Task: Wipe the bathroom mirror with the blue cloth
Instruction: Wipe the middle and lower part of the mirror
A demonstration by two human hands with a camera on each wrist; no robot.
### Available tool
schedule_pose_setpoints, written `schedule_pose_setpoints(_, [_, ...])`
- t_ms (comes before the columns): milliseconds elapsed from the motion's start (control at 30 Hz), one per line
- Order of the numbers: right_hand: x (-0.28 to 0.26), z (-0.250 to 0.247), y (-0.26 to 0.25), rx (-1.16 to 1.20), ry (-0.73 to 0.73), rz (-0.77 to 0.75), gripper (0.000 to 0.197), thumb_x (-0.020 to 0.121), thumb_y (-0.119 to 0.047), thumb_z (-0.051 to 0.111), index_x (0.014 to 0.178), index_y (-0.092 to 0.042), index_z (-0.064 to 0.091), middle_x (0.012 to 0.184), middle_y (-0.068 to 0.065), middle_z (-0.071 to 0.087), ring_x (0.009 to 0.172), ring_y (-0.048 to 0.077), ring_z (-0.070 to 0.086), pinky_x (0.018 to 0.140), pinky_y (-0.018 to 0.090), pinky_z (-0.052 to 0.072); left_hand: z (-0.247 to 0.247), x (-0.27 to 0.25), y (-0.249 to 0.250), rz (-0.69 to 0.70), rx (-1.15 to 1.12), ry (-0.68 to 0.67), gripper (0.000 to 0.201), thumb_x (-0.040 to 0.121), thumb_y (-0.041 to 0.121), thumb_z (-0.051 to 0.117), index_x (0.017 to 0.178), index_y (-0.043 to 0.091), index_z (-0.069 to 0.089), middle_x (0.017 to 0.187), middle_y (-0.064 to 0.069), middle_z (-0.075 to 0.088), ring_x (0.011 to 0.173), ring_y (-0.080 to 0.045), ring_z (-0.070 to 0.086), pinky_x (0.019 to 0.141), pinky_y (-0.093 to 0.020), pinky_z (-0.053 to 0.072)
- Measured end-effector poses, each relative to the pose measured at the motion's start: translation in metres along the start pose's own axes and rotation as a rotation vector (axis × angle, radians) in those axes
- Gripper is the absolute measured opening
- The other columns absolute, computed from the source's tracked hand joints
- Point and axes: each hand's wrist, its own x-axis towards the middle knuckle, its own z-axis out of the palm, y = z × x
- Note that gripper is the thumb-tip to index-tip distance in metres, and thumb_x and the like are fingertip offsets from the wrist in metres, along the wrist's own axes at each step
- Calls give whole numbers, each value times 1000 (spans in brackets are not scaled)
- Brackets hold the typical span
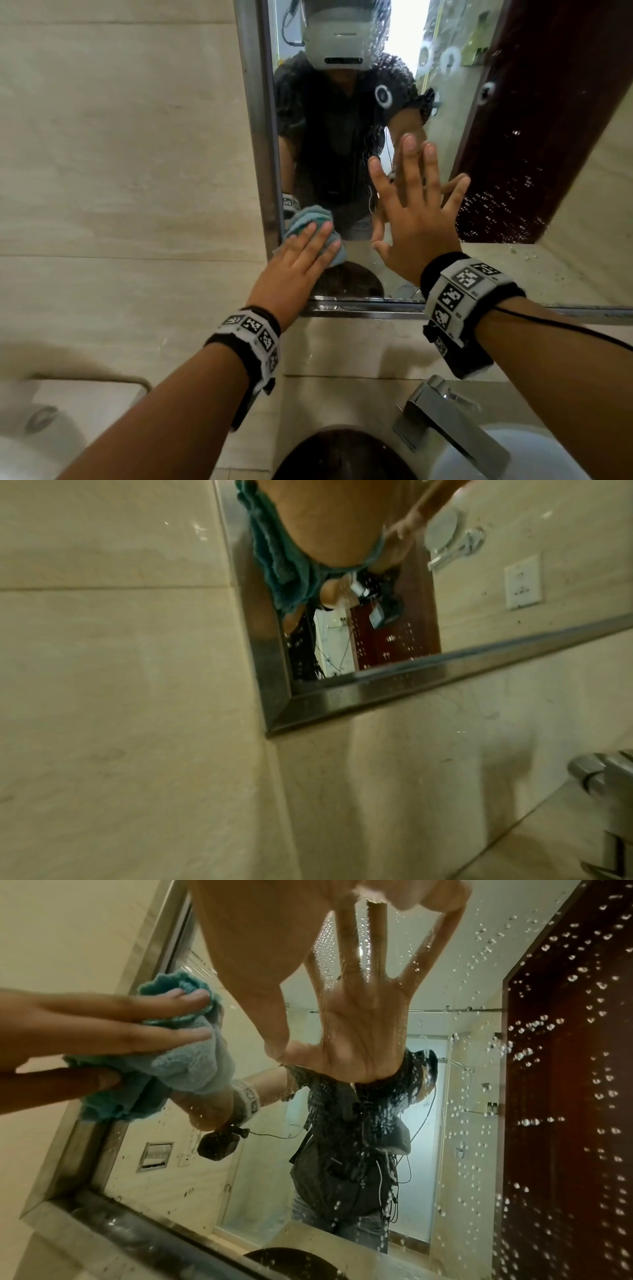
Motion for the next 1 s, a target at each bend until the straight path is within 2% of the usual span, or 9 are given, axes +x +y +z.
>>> schedule_pose_setpoints(67, [0, -1, 0, 0, -1, 0, 108, 67, -34, 74, 151, -28, 5, 156, 17, -2, 143, 37, -4, 99, 76, 12, 1, -4, 1, 14, 28, -37, 90, 65, -4, 64, 145, 13, 25, 152, -15, 27, 139, -32, 22, 108, -50, 23])
schedule_pose_setpoints(167, [0, -2, 0, 6, -16, 1, 110, 66, -36, 75, 151, -28, 5, 156, 18, -2, 143, 38, -4, 99, 76, 11, -20, 10, -8, 76, 37, -19, 88, 64, -7, 66, 143, 12, 34, 150, -15, 31, 137, -33, 31, 106, -47, 27])
schedule_pose_setpoints(333, [-1, -3, -2, -13, -29, 8, 112, 65, -40, 75, 151, -27, 3, 156, 18, -2, 143, 39, -3, 99, 76, 12, -70, 65, -16, -191, -132, 171, 78, 78, -14, 44, 148, 14, 23, 156, -17, 11, 143, -35, 8, 113, -43, 11])
schedule_pose_setpoints(400, [-1, -3, -3, -17, -35, 7, 115, 64, -42, 76, 151, -28, 3, 156, 18, -3, 143, 38, -4, 100, 75, 11, -60, 60, -9, -179, -138, 183, 74, 78, -8, 41, 148, 12, 26, 155, -18, 14, 142, -37, 11, 113, -45, 11])
schedule_pose_setpoints(567, [-1, -1, -1, -24, -37, 7, 113, 65, -37, 75, 151, -28, 2, 156, 17, -4, 143, 38, -6, 100, 75, 10, -9, -4, 9, -20, 0, -109, 103, 59, -5, 78, 146, 17, 26, 153, -12, 24, 140, -31, 24, 105, -46, 22])
schedule_pose_setpoints(667, [0, 1, -1, -14, -28, 5, 111, 66, -36, 74, 151, -28, 3, 156, 17, -3, 143, 37, -5, 100, 75, 10, -24, 7, -1, 36, 14, -190, 96, 74, -3, 67, 146, 22, 9, 154, -5, -1, 142, -26, 5, 110, -42, 10])
schedule_pose_setpoints(800, [-1, 1, 0, -16, -15, 9, 114, 64, -41, 76, 151, -29, 3, 157, 17, -1, 143, 36, -3, 101, 74, 10, -65, 55, -16, -149, -78, 77, 86, 78, -13, 53, 149, 19, 16, 157, -11, 6, 144, -30, 4, 112, -42, 7])
schedule_pose_setpoints(900, [-4, 2, -2, -17, 9, 25, 114, 65, -43, 76, 151, -29, 2, 157, 15, 0, 144, 34, -1, 104, 71, 11, -66, 70, -8, -220, -128, 231, 82, 78, -14, 55, 148, 14, 24, 155, -17, 13, 143, -35, 10, 114, -42, 9])
schedule_pose_setpoints(1000, [-27, 13, -8, 45, 22, 49, 110, 67, -44, 76, 151, -28, 6, 157, 13, 0, 144, 31, -1, 107, 67, 13, -25, 37, 7, -156, -97, 125, 89, 74, -14, 58, 149, 16, 19, 156, -15, 12, 143, -34, 9, 114, -50, 20])
